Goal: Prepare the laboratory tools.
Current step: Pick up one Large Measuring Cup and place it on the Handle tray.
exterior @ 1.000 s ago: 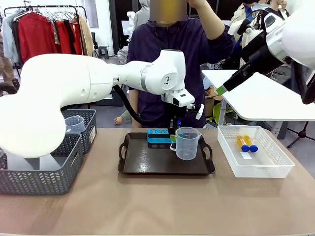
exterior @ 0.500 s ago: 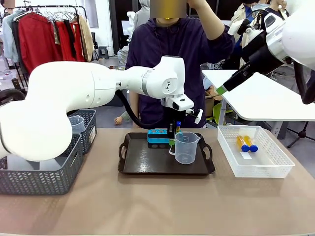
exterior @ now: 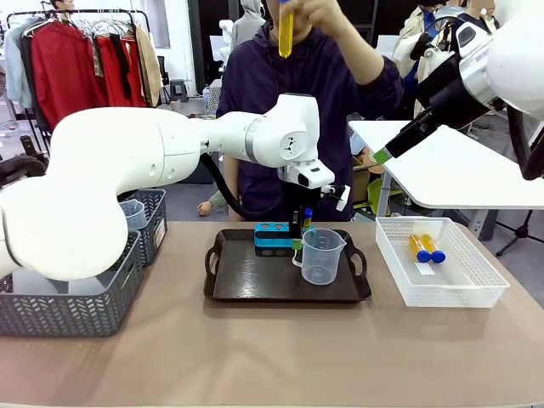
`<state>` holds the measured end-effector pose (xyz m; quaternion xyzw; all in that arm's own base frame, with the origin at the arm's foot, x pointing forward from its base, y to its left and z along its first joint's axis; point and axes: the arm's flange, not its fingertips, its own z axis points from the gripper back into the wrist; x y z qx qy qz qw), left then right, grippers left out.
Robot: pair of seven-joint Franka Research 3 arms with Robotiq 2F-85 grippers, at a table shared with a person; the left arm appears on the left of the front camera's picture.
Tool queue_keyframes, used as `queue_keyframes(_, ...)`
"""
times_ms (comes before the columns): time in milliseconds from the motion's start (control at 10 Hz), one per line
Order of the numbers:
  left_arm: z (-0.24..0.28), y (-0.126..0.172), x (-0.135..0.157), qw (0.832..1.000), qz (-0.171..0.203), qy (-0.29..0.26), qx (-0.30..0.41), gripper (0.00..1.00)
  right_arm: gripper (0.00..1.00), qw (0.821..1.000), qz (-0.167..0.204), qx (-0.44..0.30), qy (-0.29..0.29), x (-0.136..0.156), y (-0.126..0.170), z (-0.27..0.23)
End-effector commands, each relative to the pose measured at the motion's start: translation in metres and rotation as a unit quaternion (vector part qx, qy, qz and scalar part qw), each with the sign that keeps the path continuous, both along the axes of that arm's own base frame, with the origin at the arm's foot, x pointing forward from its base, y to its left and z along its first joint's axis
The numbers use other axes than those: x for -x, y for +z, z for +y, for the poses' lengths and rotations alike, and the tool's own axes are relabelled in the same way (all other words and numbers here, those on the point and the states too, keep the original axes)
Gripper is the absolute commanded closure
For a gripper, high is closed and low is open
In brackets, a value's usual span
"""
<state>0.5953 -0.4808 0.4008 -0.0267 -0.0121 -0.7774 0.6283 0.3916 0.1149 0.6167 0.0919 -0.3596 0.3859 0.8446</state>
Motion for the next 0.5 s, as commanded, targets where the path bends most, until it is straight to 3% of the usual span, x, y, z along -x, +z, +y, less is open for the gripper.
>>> queue_keyframes(0, 0.001, 0.013, -0.002, 1.0, -0.001, 0.005, -0.003, 0.13, 0.0, 1.0, 0.001, -0.004, 0.005, 0.0, 0.0, -0.001)
queue_keyframes(100, 0.004, 0.019, 0.0, 1.0, -0.002, 0.007, 0.002, 0.0, 0.0, 1.0, 0.001, -0.004, 0.005, 0.0, 0.0, -0.001)
queue_keyframes(400, 0.019, 0.042, 0.01, 0.999, -0.004, 0.028, 0.015, 0.0, 0.0, 1.0, 0.001, -0.004, 0.005, 0.0, 0.0, -0.001)
